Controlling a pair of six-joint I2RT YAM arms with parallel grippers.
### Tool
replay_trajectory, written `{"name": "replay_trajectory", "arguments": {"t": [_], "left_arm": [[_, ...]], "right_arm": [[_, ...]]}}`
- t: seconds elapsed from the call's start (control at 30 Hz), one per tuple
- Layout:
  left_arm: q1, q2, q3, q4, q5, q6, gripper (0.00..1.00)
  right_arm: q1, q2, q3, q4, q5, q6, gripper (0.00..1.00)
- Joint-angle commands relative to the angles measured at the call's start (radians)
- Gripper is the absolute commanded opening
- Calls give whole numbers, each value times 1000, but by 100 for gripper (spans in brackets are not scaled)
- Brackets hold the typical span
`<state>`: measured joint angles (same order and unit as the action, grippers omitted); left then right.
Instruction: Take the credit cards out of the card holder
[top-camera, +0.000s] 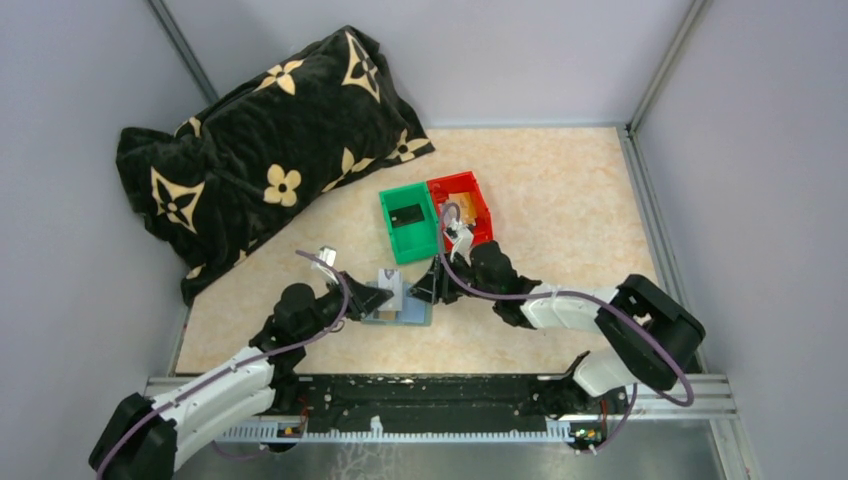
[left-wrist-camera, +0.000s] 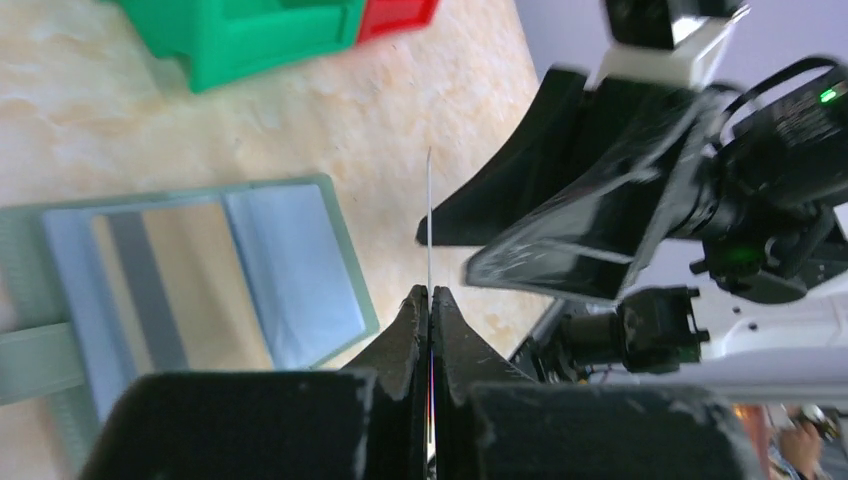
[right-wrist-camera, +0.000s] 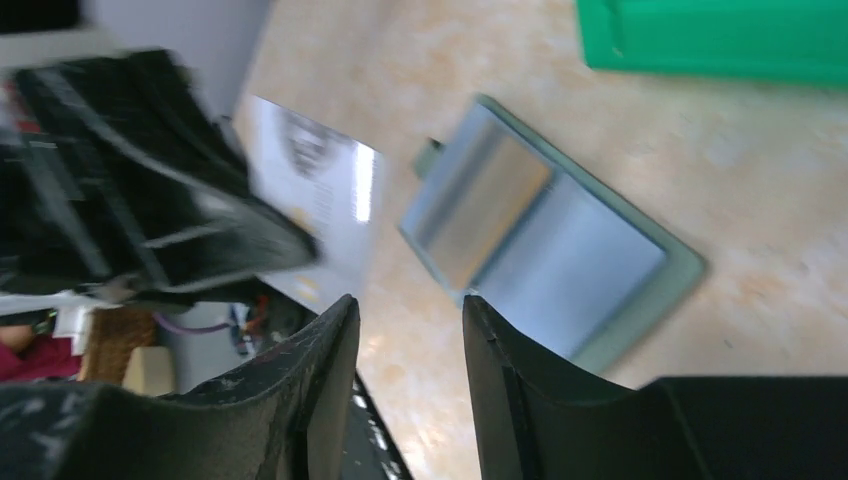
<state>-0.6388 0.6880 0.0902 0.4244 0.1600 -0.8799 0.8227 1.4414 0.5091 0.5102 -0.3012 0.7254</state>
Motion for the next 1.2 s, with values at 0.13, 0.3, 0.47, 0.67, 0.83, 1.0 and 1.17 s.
{"name": "replay_trajectory", "arguments": {"t": [0.13, 0.3, 0.47, 0.67, 0.83, 1.0, 1.17], "left_arm": [[5, 135, -53, 457, 273, -81, 0], [5, 119, -60, 483, 251, -98, 0], [5, 104, -59, 462, 222, -91, 0], [5, 98, -28, 332, 188, -34, 65], [5, 11, 36, 61, 119, 87, 85], [5, -55, 55, -93, 75, 148, 86], [6, -34, 32, -91, 79, 145, 86]], "right_arm": [[16, -62, 36, 208, -139, 63, 44], [29, -32, 40, 251, -164, 88, 35], [34, -50, 20, 281, -163, 109, 10], [12, -103, 53, 167, -141, 67, 0], [-166, -128, 224, -220, -189, -113, 0], [-376, -56, 562, -687, -114, -400, 0], [-389, 137, 871, -1005, 101, -576, 0]]}}
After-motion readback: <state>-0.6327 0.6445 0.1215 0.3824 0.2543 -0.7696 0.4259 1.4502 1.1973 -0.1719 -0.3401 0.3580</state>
